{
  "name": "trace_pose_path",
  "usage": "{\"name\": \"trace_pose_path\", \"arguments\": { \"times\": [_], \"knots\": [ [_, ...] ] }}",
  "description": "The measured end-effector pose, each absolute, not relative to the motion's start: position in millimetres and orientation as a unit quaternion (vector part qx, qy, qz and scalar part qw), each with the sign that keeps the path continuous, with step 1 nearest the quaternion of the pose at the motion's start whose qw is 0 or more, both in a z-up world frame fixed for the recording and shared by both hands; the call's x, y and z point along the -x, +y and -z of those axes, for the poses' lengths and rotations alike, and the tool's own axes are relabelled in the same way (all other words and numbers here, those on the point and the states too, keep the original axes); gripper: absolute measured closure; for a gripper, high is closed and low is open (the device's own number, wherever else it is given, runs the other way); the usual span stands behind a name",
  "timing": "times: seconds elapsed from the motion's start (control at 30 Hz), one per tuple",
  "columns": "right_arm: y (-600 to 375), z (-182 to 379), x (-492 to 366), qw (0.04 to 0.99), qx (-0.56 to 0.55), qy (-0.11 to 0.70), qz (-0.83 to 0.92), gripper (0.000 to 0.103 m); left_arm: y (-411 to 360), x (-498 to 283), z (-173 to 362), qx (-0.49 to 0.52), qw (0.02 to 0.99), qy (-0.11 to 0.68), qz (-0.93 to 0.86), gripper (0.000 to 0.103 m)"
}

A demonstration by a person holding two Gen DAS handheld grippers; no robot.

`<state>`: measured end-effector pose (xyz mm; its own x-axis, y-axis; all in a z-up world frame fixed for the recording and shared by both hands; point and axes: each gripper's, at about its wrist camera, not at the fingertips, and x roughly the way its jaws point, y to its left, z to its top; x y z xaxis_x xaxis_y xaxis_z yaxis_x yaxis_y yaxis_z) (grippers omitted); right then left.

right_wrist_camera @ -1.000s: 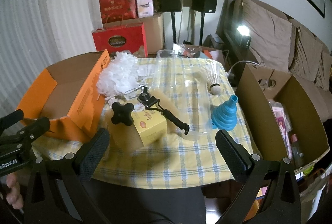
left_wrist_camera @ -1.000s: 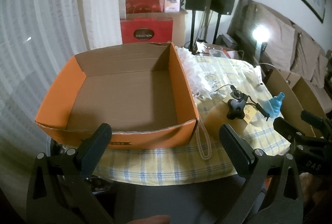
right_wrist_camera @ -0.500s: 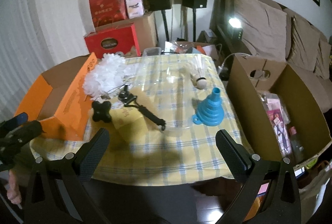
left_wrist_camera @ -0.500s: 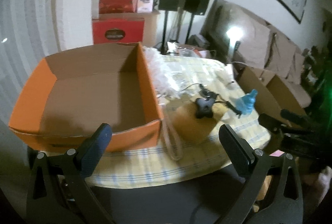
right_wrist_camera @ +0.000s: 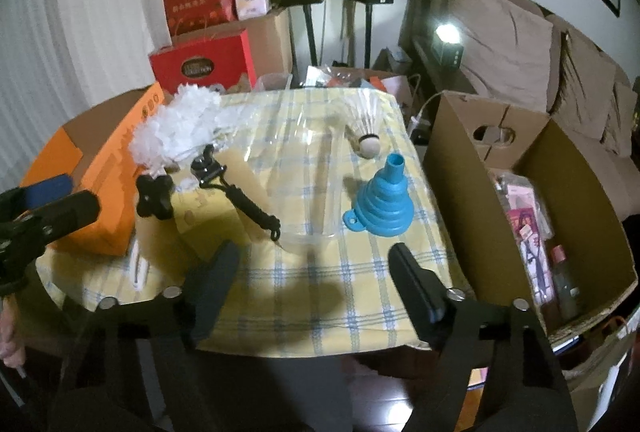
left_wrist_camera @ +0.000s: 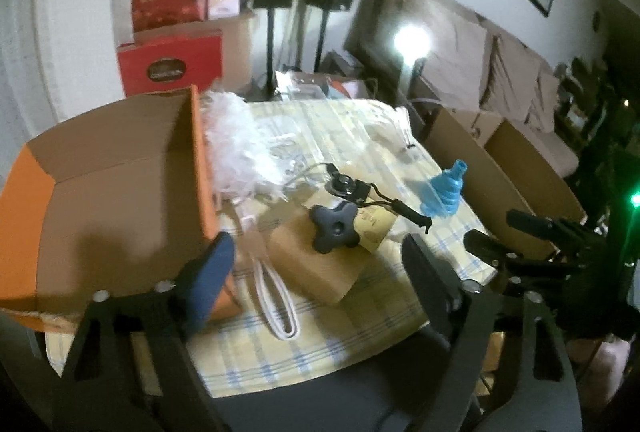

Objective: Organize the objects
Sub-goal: 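Move the left gripper over the table toward the clear plastic tray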

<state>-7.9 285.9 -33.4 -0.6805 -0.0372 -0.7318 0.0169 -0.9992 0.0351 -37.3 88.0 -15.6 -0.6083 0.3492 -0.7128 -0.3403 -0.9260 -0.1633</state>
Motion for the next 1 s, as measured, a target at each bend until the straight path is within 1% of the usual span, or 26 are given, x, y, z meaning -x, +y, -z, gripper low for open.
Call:
{"name": "trace_pose_path", "arguments": {
  "times": [0.07, 0.1, 0.13, 0.2, 0.27, 0.33, 0.5, 0.67, 0.77, 0.93, 1.0],
  "knots": [
    [287, 38, 11, 0.023, -0.404, -0.017, 0.914, 0.035, 95, 42, 19, 0.403, 0.197, -0.002, -0.894, 0.023],
    [288, 41, 14, 0.031, -0.406, -0.021, 0.913, 0.040, 98, 44, 20, 0.404, 0.199, -0.001, -0.893, 0.025],
    [287, 43, 16, 0.038, -0.408, -0.024, 0.912, 0.046, 101, 46, 21, 0.405, 0.201, 0.000, -0.892, 0.030],
    [287, 46, 22, 0.052, -0.412, -0.029, 0.909, 0.051, 106, 50, 22, 0.407, 0.206, 0.006, -0.890, 0.032],
    [285, 48, 25, 0.059, -0.412, -0.024, 0.909, 0.051, 110, 54, 23, 0.408, 0.206, 0.010, -0.889, 0.034],
    [281, 49, 30, 0.068, -0.413, -0.015, 0.908, 0.051, 114, 57, 25, 0.411, 0.210, 0.011, -0.887, 0.038],
    [276, 52, 39, 0.081, -0.418, -0.010, 0.905, 0.052, 117, 66, 33, 0.423, 0.208, 0.009, -0.882, 0.039],
    [289, 50, 38, 0.093, -0.419, -0.048, 0.902, 0.052, 114, 69, 37, 0.431, 0.204, -0.003, -0.879, 0.039],
    [300, 45, 38, 0.094, -0.418, -0.072, 0.901, 0.052, 112, 70, 31, 0.427, 0.209, -0.008, -0.880, 0.037],
    [314, 33, 47, 0.069, -0.416, -0.071, 0.904, 0.051, 118, 85, 20, 0.429, 0.213, -0.004, -0.878, 0.022],
    [317, 29, 52, 0.065, -0.417, -0.067, 0.904, 0.049, 121, 95, 14, 0.433, 0.216, 0.002, -0.875, 0.020]
  ]
}}
